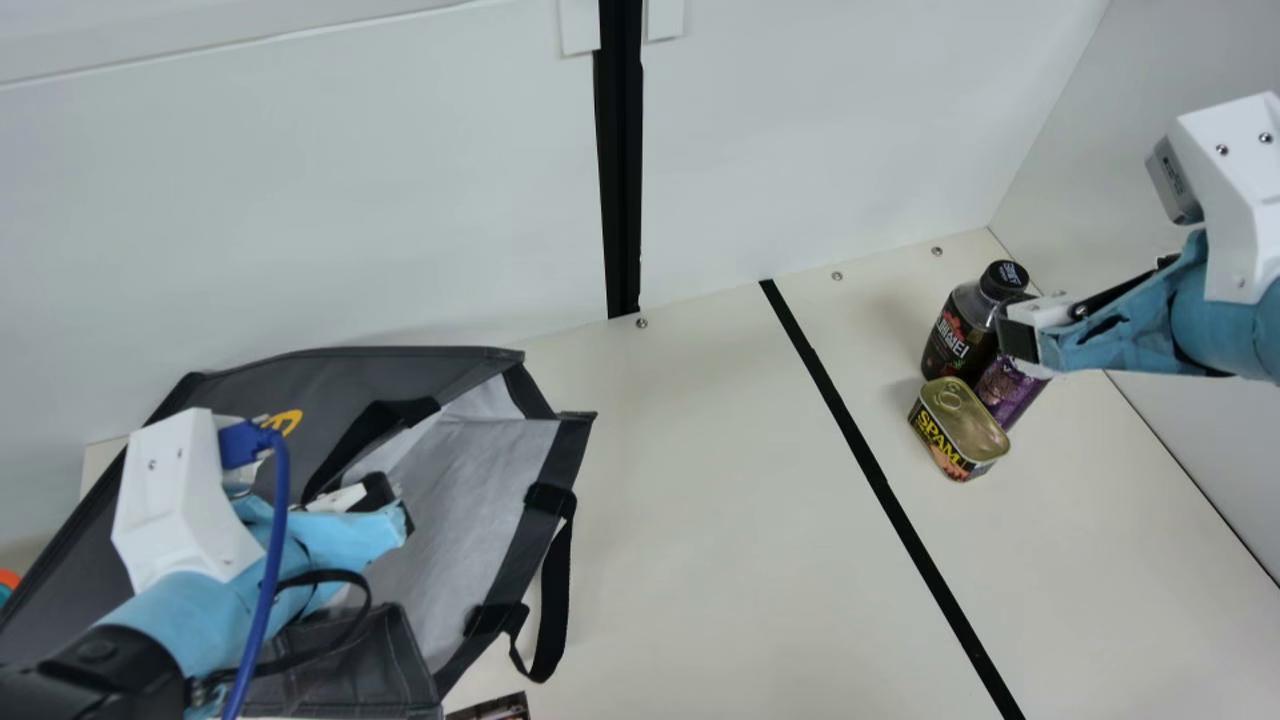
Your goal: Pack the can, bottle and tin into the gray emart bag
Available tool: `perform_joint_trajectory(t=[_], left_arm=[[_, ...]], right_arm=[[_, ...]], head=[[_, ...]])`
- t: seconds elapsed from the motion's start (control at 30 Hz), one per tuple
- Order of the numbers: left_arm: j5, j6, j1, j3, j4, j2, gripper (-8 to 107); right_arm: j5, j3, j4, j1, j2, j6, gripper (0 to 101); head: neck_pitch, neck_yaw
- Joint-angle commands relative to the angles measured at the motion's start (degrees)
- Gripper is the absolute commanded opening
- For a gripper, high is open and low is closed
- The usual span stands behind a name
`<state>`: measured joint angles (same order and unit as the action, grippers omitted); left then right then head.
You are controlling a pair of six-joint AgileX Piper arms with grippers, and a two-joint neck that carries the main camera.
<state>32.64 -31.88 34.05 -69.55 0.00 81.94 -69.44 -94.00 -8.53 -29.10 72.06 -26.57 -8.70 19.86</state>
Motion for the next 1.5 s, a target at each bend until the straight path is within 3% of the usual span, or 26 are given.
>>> perform_joint_trajectory(t=[0.0, 0.67, 1.47], left_arm=[[0.0, 0.0, 0.0, 0.0, 0.0, 0.0, 10], [0.0, 0.0, 0.0, 0.0, 0.0, 0.0, 10], [0.0, 0.0, 0.0, 0.0, 0.0, 0.0, 10]], right_arm=[[-0.13, -0.14, 0.15, -0.18, 0.42, -0.24, 91], [0.32, -0.47, 1.98, -2.56, 5.15, -1.46, 91], [4.4, 1.19, 1.1, -7.86, 12.52, -5.93, 91]], head=[[-1.3, 0.14], [-1.3, 0.14], [-1.3, 0.14]])
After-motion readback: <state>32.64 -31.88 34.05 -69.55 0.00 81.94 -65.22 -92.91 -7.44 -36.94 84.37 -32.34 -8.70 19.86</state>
